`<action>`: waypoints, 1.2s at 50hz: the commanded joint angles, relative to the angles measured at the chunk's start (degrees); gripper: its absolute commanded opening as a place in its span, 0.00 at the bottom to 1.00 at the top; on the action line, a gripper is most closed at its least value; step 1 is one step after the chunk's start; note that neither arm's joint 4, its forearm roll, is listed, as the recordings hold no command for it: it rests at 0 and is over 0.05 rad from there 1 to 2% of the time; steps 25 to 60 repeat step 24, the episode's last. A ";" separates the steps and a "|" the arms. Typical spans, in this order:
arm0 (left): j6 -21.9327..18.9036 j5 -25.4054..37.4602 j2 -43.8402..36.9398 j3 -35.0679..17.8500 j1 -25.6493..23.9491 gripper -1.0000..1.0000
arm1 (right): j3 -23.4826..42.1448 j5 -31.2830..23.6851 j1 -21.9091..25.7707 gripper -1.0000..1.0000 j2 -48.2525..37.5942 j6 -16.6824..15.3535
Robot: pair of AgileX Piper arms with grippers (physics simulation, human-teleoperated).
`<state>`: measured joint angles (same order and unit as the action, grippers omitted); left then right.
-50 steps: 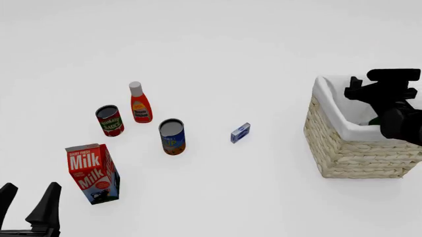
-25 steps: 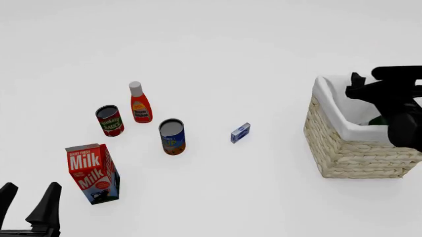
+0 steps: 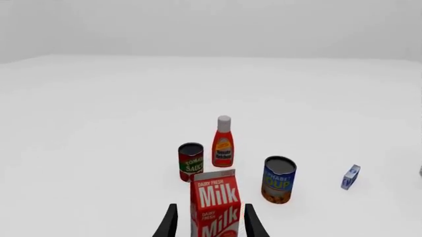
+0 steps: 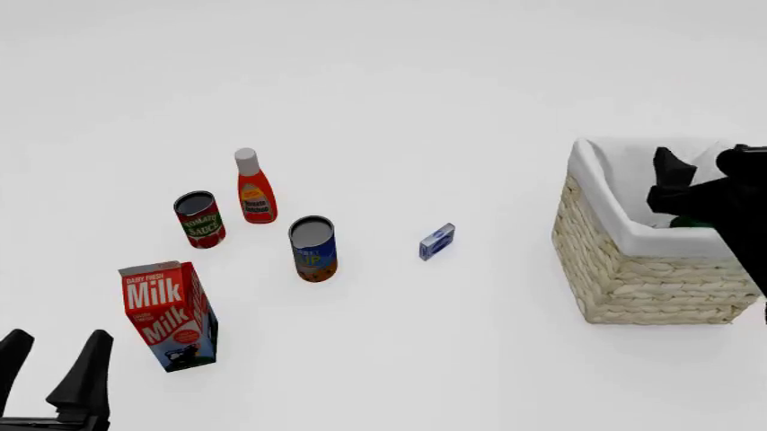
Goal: Pick the salad dressing and place it in the basket.
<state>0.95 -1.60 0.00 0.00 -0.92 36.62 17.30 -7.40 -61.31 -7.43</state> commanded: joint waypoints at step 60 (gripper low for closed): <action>-0.20 -1.00 0.00 0.00 -1.56 1.00 | -23.07 -23.21 6.85 1.00 50.56 10.70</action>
